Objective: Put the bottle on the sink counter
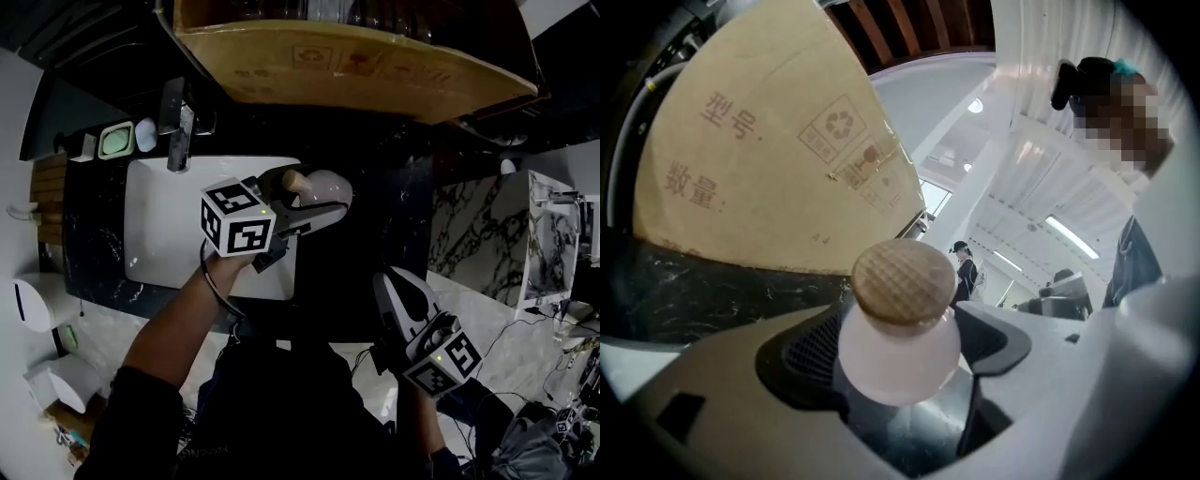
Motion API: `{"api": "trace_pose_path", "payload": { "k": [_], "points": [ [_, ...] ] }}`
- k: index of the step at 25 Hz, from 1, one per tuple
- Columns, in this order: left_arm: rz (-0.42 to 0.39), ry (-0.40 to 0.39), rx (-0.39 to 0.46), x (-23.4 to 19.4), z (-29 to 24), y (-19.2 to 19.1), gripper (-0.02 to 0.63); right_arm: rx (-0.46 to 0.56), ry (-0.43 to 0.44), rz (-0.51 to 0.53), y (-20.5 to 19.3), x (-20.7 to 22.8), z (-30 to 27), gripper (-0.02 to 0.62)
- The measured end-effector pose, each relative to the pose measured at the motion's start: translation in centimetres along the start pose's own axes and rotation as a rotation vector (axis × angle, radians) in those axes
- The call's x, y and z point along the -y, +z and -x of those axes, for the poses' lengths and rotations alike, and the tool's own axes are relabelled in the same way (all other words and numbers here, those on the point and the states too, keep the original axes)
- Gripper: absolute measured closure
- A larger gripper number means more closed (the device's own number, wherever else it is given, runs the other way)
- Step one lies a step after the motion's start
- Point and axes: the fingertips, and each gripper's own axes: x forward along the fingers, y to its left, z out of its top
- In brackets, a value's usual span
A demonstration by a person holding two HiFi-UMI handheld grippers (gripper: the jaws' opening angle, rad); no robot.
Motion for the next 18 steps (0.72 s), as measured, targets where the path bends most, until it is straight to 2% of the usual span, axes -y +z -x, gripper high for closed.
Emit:
{"api": "trace_pose_path", "payload": {
  "k": [7,18],
  "points": [
    [-0.073,0.055,-0.09,-1.5,-1.1,-1.0,0.224,0.023,0.016,0.022,0.2,0.0,0.2,0.569],
    [-0.211,0.099,-0.219,-2.5,-2.8,-1.7,0.224,0.004,0.008,0.002,-0.4,0.2,0.1,0.569]
  ]
}}
